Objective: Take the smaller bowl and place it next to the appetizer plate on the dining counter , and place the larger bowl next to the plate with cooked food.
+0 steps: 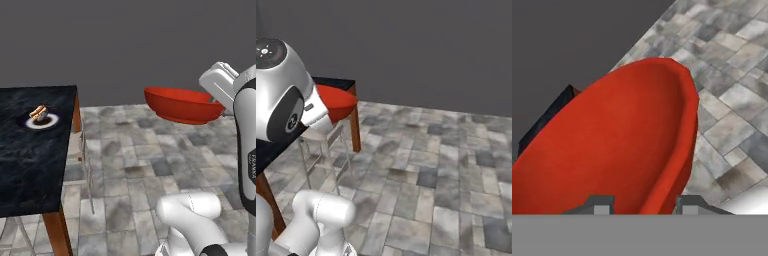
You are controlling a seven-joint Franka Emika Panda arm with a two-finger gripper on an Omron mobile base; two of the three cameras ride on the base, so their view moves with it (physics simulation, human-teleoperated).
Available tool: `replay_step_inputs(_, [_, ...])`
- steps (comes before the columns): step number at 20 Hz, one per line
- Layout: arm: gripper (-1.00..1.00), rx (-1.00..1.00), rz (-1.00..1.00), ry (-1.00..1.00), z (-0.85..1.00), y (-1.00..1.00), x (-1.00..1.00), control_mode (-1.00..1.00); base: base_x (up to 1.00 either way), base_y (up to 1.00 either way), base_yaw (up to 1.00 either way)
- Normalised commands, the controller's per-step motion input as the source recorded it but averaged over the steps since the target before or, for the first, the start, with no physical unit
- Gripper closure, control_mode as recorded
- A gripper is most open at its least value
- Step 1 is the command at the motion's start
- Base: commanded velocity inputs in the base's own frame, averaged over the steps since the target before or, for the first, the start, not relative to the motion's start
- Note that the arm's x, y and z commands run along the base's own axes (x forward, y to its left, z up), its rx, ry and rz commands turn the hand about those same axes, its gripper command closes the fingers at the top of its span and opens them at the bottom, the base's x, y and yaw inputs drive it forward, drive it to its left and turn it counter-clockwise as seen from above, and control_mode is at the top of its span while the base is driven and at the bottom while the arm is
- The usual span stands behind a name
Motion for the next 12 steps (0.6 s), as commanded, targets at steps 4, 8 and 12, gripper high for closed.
replay_step_inputs(4, [1.0, 0.0, 0.0, 0.0, 0.0, 0.0, 0.0, 1.0, 0.9, -0.22, 0.47])
replay_step_inputs(8, [1.0, 0.0, 0.0, 0.0, 0.0, 0.0, 0.0, 1.0, 0.89, -0.4, 0.49])
replay_step_inputs(12, [1.0, 0.0, 0.0, 0.0, 0.0, 0.0, 0.0, 1.0, 0.82, -0.46, 0.51])
